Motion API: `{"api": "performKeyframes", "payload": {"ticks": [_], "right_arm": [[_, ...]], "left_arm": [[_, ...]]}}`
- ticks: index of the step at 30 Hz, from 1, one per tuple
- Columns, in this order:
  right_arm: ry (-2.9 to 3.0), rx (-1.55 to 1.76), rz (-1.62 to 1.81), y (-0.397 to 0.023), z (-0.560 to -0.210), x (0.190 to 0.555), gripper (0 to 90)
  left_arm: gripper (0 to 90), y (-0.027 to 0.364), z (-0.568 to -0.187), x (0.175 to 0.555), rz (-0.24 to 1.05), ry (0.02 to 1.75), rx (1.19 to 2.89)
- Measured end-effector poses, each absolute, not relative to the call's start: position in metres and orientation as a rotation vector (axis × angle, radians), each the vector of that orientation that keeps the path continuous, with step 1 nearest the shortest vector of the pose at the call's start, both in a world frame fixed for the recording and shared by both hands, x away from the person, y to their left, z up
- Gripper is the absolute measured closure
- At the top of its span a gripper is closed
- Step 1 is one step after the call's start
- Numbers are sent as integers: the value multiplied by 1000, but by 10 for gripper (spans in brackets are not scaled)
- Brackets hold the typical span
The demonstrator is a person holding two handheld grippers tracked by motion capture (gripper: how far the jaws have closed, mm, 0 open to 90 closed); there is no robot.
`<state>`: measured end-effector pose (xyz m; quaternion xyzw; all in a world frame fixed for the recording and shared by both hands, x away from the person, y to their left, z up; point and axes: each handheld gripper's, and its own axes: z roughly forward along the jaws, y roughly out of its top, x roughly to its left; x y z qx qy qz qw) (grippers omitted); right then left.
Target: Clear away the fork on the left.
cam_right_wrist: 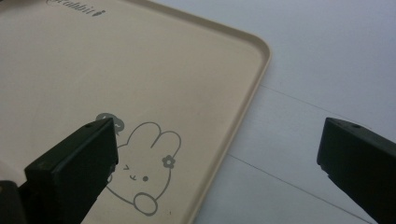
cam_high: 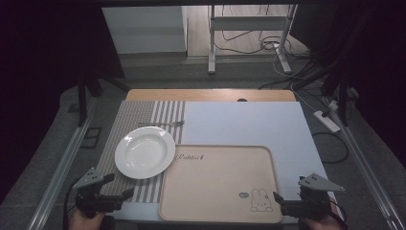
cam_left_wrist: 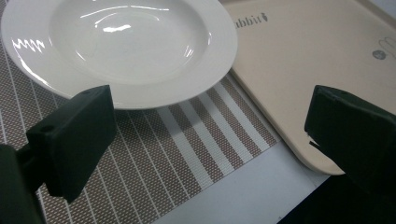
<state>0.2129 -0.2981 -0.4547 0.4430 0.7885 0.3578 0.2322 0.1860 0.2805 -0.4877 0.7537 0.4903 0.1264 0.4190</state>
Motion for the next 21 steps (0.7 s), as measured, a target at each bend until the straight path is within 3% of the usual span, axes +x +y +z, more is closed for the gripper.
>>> {"api": "performKeyframes", "payload": {"ticks": [21], "right_arm": [[2199, 1179, 962, -295, -455, 213, 0]], "left_arm": [[39, 276, -488, 189, 303, 1238, 1941]]}}
